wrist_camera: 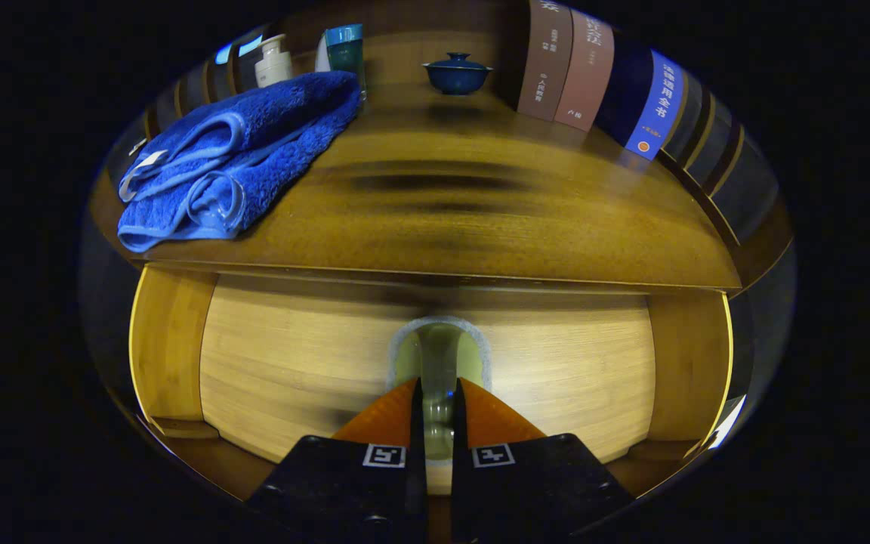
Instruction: Pull open the drawer, take out the items inside it, and place them on the countertop above the cabinet.
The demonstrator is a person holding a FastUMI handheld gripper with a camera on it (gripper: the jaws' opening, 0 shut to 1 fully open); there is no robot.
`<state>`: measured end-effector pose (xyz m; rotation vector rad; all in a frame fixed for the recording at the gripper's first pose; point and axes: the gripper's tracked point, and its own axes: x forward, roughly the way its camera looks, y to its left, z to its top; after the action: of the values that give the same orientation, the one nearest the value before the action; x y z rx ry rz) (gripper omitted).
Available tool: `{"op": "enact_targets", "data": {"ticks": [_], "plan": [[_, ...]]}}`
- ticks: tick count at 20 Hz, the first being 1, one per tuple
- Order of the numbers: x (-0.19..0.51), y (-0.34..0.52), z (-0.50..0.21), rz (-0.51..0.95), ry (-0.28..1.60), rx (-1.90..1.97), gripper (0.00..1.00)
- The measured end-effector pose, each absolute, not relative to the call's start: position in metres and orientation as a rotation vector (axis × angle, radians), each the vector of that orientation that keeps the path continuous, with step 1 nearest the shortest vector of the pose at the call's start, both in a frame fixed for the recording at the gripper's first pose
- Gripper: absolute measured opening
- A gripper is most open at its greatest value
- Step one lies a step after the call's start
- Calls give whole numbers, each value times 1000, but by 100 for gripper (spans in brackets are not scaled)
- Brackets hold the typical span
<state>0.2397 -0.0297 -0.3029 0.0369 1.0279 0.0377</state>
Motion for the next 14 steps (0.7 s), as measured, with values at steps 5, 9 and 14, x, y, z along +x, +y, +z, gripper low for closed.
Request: {"op": "enact_targets", "data": {"ticks": [5, 9, 14], "plan": [[232, -39, -294, 35, 1014, 47, 17], [216, -36, -264, 76, 1006, 103, 17], [195, -31, -206, 133, 962, 151, 17]]}}
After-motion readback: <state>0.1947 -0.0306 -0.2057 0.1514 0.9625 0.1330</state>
